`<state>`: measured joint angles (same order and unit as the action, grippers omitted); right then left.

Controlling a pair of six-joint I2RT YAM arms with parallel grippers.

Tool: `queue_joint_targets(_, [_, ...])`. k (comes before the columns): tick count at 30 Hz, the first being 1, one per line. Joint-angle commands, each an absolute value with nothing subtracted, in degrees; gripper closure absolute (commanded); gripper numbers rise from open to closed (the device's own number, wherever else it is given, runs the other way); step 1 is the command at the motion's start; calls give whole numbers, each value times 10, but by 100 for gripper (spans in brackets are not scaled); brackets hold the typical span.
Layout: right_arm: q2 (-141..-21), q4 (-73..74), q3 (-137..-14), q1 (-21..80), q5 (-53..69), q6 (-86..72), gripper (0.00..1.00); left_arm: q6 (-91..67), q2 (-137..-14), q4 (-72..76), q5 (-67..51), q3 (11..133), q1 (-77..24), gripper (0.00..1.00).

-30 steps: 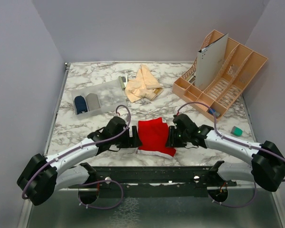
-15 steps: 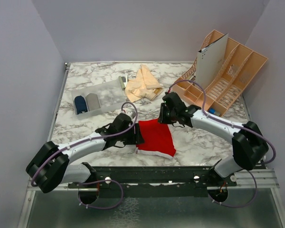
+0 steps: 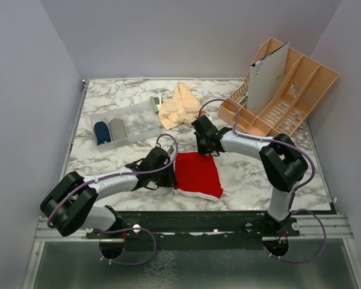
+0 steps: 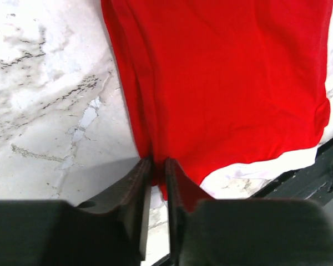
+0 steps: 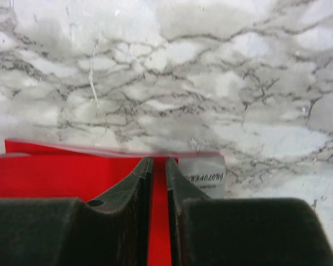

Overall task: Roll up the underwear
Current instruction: Fold the underwear at the center of the board.

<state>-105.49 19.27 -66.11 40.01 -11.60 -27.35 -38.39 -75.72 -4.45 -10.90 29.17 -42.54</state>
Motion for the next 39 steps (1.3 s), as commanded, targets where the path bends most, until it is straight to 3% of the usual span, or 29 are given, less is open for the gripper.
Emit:
queue_joint_targets(1, [-1098,204,-698,396,-172,-230,82,-378,-790,-77,-55,276,-429,82])
queue_joint_targets(7, [-1057,199,-701,396,-168,-208,77,-384,-777,-85,-32,281,-430,84])
queue_joint_targets(12, [-978,185,-697,396,-44,-189,73,-378,-732,-108,-32,312,-430,56])
queue_joint_targets(18, [-917,197,-641,396,-5,-229,73,-366,-716,-124,-7,373,-430,39])
queue_joint_targets(21, [-905,189,-591,396,-9,-261,77,-352,-758,-126,-7,429,-428,39])
queue_joint_targets(26, [-895,137,-524,396,24,-298,79,-344,-850,-141,13,499,-423,49])
queue_joint_targets(33, [-906,114,-504,396,57,-302,80,-303,-894,-120,8,514,-402,57])
queue_joint_targets(39, [-932,132,-491,396,30,-301,81,-253,-929,-104,1,526,-388,58])
